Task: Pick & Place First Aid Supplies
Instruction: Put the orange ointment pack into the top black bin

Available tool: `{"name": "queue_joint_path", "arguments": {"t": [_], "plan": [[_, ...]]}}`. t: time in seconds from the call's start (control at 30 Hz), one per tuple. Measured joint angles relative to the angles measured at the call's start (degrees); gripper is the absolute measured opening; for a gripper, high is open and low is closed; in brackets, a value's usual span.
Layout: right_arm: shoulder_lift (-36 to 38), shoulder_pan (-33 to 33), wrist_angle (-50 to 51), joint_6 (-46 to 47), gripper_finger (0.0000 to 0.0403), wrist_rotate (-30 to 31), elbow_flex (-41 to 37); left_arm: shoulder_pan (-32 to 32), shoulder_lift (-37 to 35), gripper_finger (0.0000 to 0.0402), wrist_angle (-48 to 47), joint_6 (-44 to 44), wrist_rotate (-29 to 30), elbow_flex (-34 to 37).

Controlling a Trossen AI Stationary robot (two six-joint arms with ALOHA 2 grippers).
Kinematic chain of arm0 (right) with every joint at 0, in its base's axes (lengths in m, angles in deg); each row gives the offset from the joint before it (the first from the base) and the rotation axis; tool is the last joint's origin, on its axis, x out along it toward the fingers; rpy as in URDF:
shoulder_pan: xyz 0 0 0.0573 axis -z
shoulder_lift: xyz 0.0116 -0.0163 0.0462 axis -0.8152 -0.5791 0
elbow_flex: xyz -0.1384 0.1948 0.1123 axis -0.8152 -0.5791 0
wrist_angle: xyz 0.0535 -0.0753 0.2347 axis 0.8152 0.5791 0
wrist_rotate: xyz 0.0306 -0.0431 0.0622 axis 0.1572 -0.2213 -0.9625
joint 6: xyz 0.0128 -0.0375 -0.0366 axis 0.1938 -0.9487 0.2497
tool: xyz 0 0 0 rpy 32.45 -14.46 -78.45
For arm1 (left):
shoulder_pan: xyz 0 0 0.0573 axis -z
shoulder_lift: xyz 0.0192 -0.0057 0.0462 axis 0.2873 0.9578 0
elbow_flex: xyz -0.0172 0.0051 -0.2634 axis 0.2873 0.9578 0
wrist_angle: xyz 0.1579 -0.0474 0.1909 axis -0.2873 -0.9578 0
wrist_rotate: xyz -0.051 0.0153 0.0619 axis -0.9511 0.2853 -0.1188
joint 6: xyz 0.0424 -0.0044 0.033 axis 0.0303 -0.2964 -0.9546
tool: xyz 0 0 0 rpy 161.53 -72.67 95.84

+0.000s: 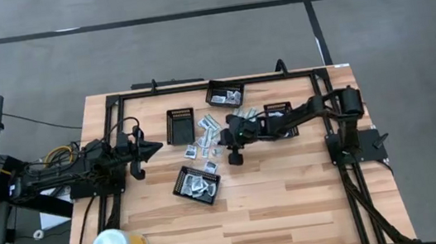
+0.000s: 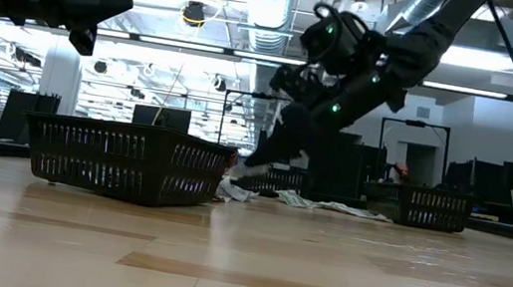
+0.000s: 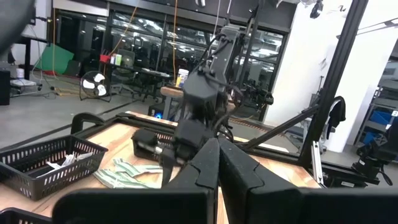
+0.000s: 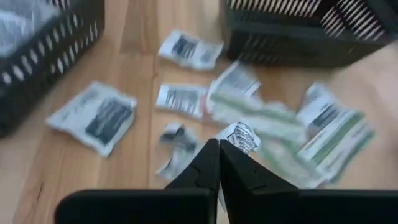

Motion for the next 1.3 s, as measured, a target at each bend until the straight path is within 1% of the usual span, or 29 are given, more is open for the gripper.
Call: {"name": "queue_joint_path", "arguments": {"t": [0.13, 0.27, 0.4, 0.5, 0.77, 0.97, 1.1, 1.3], "plan": [[3.9, 0.0, 1.6, -0.8, 0.0003, 2.4, 0.0, 0.0, 0.0, 0.0008, 0.0, 0.0, 0.0, 0.0], [8.7, 0.0, 3.5, -3.7, 0.0001, 5.3, 0.1, 0.0, 0.0, 0.0008, 0.0, 0.0, 0.0, 0.0], [12.4, 0.7, 3.5, -6.9, 0.0001, 5.8, 0.1, 0.0, 0.0, 0.0008, 0.0, 0.0, 0.0, 0.0], [13.5, 1.9, 4.2, -7.9, 0.0001, 5.8, 0.2, 0.0, 0.0, 0.0008, 0.0, 0.0, 0.0, 0.0], [13.9, 6.3, 9.9, -8.0, 0.0001, 5.8, 0.2, 0.0, 0.0, 0.0008, 0.0, 0.0, 0.0, 0.0], [13.9, 11.3, 10.3, -7.9, 0.0001, 5.8, 0.2, 0.0, 0.0, 0.0008, 0.0, 0.0, 0.0, 0.0], [13.6, 15.2, 8.8, -6.5, 0.0001, 5.6, 0.2, 0.0, 0.0, 0.0008, 0.0, 0.0, 0.0, 0.0], [8.7, 20.8, 1.0, -2.3, 0.0001, 5.0, 0.2, 0.0, 0.0, 0.0008, 0.0, 0.0, 0.0, 0.0]]}}
